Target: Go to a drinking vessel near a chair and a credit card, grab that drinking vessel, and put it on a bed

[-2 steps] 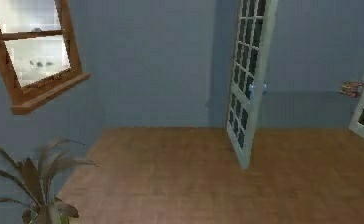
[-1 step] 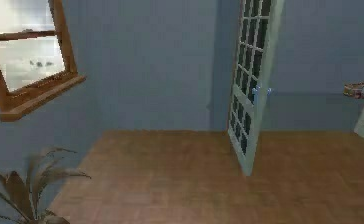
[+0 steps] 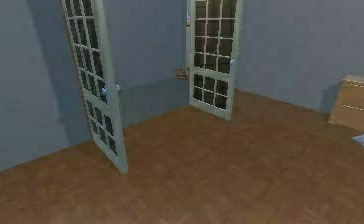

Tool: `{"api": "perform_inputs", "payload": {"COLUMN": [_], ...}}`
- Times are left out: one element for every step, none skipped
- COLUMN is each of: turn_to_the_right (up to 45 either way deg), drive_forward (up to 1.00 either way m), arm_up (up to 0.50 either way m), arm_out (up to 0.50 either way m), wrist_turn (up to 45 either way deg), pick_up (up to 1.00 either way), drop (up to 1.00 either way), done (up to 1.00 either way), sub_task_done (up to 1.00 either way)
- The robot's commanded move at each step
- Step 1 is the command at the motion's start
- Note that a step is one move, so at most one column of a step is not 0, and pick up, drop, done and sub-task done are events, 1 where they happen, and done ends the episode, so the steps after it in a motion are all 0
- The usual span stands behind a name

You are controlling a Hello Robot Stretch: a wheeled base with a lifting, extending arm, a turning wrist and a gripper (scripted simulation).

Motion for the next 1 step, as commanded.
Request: {"api": "perform_inputs", "payload": {"turn_to_the_right": [0.0], "drive_forward": [1.0], "arm_up": [0.0], "arm_out": [0.0], "wrist_turn": [0.0], "pick_up": [0.0], "drop": [0.0], "done": [0.0], "sub_task_done": [0.0]}}
